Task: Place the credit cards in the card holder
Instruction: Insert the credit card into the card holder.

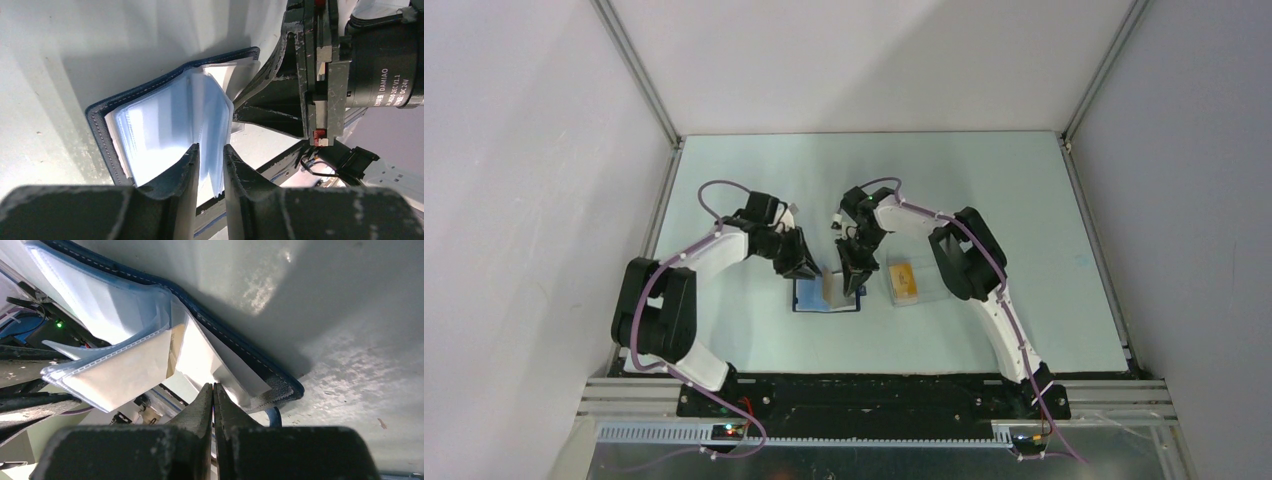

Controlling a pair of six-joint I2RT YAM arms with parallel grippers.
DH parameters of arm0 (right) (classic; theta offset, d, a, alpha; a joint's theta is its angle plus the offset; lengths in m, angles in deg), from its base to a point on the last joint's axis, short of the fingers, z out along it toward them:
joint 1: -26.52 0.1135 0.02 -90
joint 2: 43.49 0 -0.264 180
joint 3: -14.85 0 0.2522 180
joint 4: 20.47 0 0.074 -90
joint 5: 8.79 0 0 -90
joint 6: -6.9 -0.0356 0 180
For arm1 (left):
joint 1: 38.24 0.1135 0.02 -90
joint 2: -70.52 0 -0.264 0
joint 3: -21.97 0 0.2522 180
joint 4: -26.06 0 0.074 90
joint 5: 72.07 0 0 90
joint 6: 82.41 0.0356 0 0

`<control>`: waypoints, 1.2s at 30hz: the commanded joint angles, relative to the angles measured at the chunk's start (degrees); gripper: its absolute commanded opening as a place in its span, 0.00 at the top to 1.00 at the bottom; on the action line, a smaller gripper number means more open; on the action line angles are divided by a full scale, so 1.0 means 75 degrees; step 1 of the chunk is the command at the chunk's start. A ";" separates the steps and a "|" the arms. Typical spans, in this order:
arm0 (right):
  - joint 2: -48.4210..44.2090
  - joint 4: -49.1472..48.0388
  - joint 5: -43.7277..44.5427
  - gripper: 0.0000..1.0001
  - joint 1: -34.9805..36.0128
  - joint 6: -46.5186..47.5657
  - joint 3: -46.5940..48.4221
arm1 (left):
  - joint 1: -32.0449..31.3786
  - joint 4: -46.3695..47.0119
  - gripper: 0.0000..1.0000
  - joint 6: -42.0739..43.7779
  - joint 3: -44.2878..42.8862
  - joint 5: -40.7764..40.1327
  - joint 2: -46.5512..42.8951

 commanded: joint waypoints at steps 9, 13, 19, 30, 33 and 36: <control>-0.0494 -0.0421 -0.0540 0.93 -0.0045 -0.0048 -0.0087 | -0.0348 0.0090 0.70 -0.0179 -0.0536 0.0620 0.0171; -0.0627 -0.0425 -0.0452 0.92 -0.0093 -0.0074 -0.0166 | -0.0556 0.0079 0.70 -0.0199 -0.0595 0.0471 0.0366; -0.1057 -0.0139 -0.0034 0.92 -0.0174 -0.0037 -0.0163 | -0.0575 0.0067 0.71 -0.0250 -0.0509 -0.0137 0.0383; -0.1858 0.0168 0.1042 0.90 -0.0255 -0.0056 -0.0066 | -0.0552 -0.0423 0.78 -0.0087 -0.0574 -0.1004 0.0036; -0.1879 0.0192 0.0933 0.90 -0.0215 -0.0033 0.0004 | -0.0560 -0.0681 0.78 0.0056 -0.0632 -0.1468 -0.0014; -0.1693 0.0185 0.0631 0.90 -0.0076 0.0006 0.0180 | -0.0554 -0.1092 0.76 0.0238 -0.0731 -0.2190 -0.0073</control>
